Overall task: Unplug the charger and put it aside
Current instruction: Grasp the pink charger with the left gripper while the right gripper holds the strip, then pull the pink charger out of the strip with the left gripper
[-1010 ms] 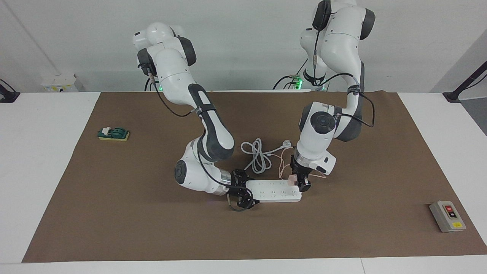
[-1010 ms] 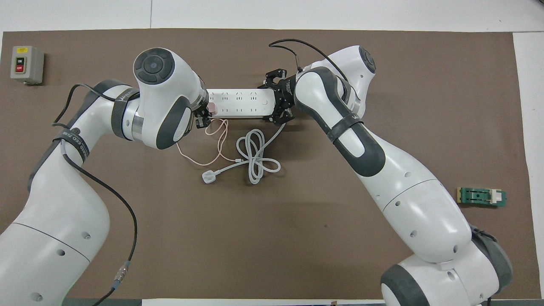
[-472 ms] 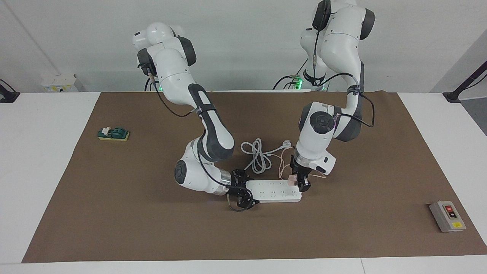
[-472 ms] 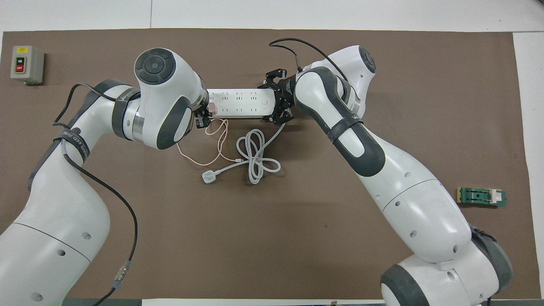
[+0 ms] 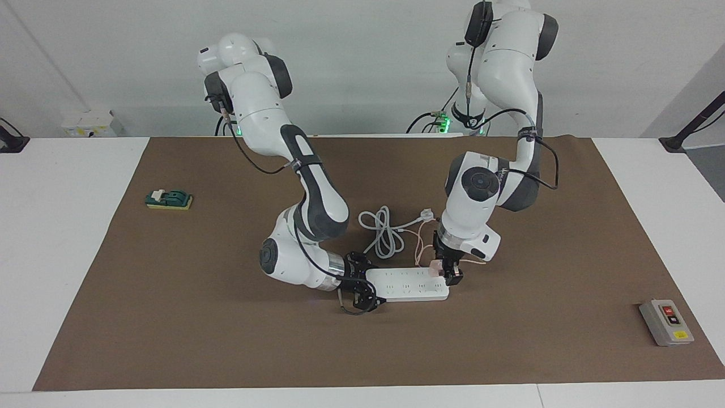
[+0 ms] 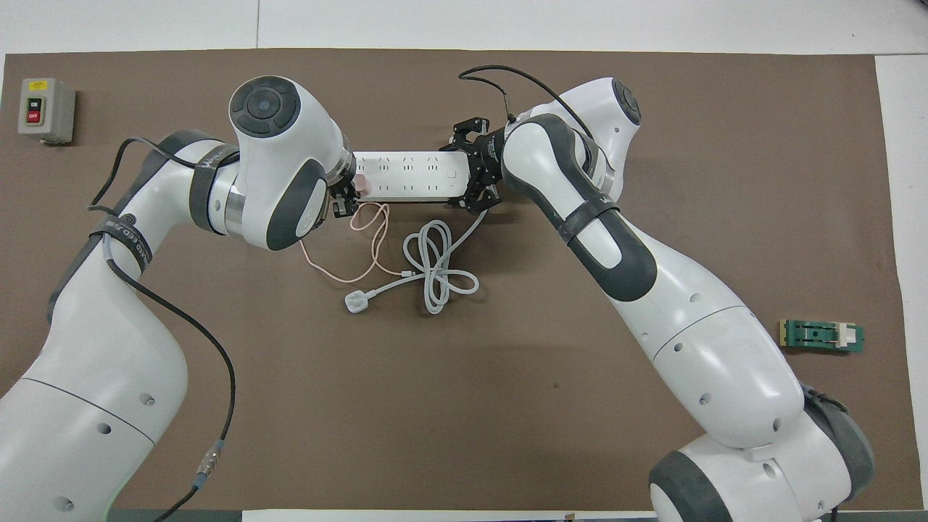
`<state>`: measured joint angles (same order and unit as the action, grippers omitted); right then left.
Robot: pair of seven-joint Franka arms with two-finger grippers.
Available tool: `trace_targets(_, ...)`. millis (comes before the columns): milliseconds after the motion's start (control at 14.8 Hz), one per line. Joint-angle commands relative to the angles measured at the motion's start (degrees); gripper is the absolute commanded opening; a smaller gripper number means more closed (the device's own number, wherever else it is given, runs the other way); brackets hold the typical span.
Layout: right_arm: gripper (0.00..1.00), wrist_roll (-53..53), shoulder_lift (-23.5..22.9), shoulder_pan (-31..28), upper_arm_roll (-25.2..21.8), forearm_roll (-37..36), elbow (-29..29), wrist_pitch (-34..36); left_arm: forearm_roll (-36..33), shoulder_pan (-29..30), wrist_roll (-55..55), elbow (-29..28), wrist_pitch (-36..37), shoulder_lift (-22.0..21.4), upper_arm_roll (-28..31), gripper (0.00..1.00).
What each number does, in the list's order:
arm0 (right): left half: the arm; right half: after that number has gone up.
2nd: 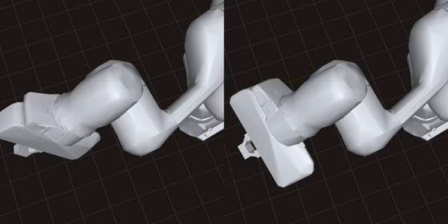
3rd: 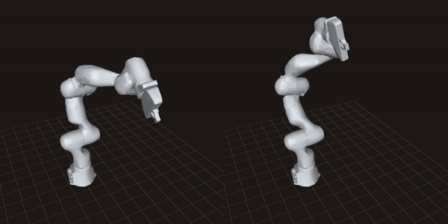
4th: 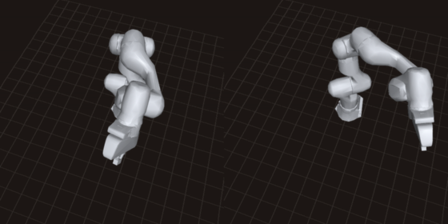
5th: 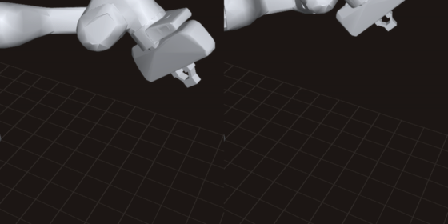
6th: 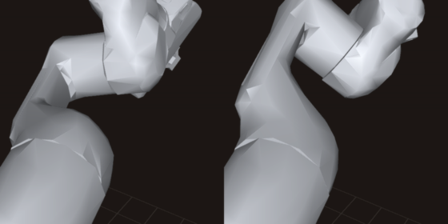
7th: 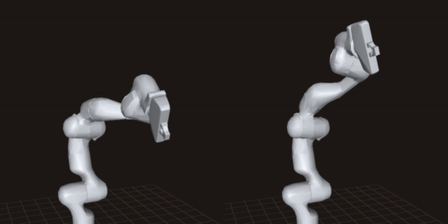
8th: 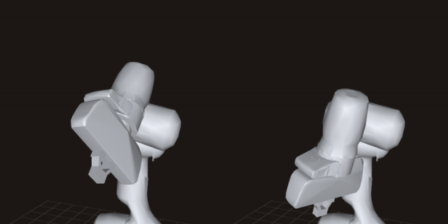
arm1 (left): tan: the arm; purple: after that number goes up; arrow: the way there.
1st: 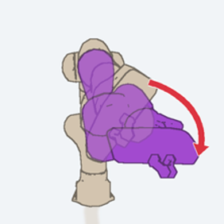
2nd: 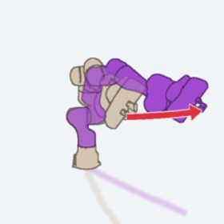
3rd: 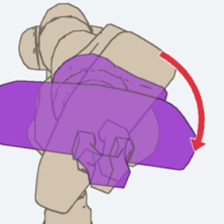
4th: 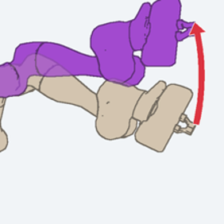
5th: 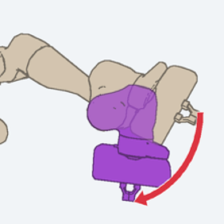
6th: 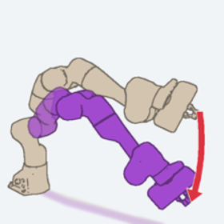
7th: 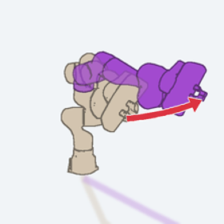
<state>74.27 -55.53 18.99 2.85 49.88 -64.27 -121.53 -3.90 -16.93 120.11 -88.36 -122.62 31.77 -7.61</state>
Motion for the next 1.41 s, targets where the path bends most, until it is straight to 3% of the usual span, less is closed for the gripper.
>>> trace_targets(0, 0.32, 0.0, -1.2, 0.8, 0.0, -1.3, 1.6, -1.4, -1.4, 1.0, -1.4, 4.2, 9.1, -1.6, 0.6, 0.0)
trace_targets(269, 0.32, 0.0, -1.2, 0.8, 0.0, -1.3, 1.6, -1.4, -0.6, 3.3, -4.3, 7.8, 15.3, -2.7, -0.2, 0.0)
trace_targets(741, 0.32, 0.0, -1.2, 0.9, 0.0, -1.4, 1.6, -1.4, 3.7, 6.6, -11.4, 7.9, 19.1, -6.8, -0.1, 0.0)
trace_targets(808, 0.37, 0.0, -1.2, 0.9, 0.0, -1.4, 1.6, -1.4, 4.8, 7.8, -14.7, 7.9, 20.2, -7.9, 0.0, 0.0)
trace_targets(876, 0.51, 0.1, -1.2, 0.8, 0.0, -1.4, 1.6, -1.3, 5.3, 9.4, -18.1, 7.9, 21.8, -8.8, 0.0, 0.0)
trace_targets(1010, 1.0, 0.7, -0.8, 0.7, 0.0, -1.2, 1.6, -1.1, 5.8, 12.8, -25.2, 7.9, 25.4, -10.2, -0.1, 0.0)
trace_targets(1145, 1.0, 0.9, 0.7, 0.2, -0.1, -1.4, 1.3, -0.6, 7.4, 16.0, -32.4, 7.8, 28.0, -11.6, 0.2, 0.0)
trace_targets(1347, 1.0, 1.4, 7.0, -1.0, -0.6, -1.6, -4.3, 0.4, 7.7, 20.4, -41.3, 7.6, 30.6, -12.3, 0.4, 0.0)
